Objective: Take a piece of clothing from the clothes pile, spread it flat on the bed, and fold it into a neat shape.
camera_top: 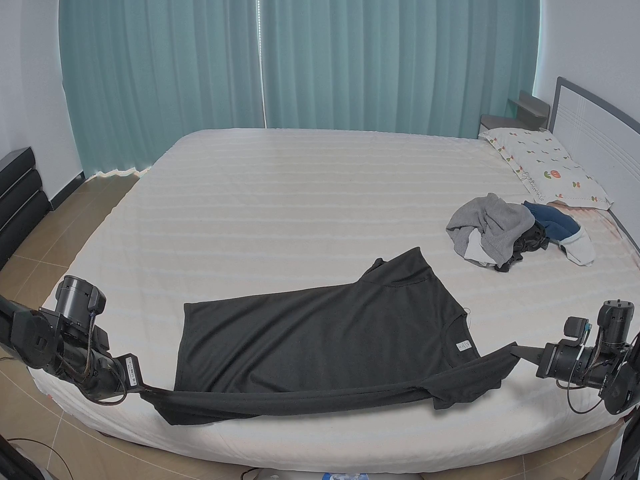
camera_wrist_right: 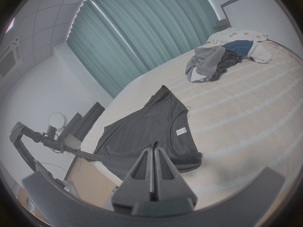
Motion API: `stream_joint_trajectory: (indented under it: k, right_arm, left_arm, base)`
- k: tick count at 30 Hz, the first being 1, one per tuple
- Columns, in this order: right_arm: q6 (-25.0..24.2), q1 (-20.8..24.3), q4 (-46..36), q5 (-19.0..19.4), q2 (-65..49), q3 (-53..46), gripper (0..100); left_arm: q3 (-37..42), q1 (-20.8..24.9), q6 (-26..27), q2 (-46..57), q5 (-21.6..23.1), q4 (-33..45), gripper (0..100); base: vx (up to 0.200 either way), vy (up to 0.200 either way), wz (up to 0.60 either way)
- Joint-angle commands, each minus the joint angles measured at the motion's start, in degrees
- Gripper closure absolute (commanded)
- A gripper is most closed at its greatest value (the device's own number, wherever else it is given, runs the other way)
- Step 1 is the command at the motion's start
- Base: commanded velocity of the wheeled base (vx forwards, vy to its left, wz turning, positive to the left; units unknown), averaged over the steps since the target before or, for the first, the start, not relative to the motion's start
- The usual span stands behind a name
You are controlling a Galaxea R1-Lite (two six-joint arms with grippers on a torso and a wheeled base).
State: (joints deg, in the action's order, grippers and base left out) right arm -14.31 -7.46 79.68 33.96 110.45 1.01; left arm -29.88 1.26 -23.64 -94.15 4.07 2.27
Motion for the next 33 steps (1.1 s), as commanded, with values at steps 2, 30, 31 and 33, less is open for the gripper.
stream_joint_trajectory:
  k: [2, 30, 31, 33]
  right_arm:
    - [0.78, -0.36, -1.46, 0.05, -0.32, -1.01, 100]
    - [1.22, 4.03, 5.58, -5.13, 20.25, 10.77, 100]
    - [-0.19, 4.91, 6.72, -6.28, 21.48, 11.56, 100]
    - [-2.21, 5.79, 9.0, -7.68, 22.97, 12.61, 100]
  left_arm:
    - [1.14, -0.03, 1.4, 0.02, 0.06, 0.02, 100]
    - [-1.94, -0.11, -4.49, -18.0, 0.67, -18.53, 100]
    - [-2.46, -0.11, -4.58, -18.53, 0.67, -18.53, 100]
    - [-3.08, -0.03, -4.75, -19.49, 0.67, -18.62, 100]
  base:
    - [0.0, 0.0, 0.0]
    - [0.0, 0.0, 0.0]
    - [0.0, 0.0, 0.0]
    - [0.0, 0.0, 0.0]
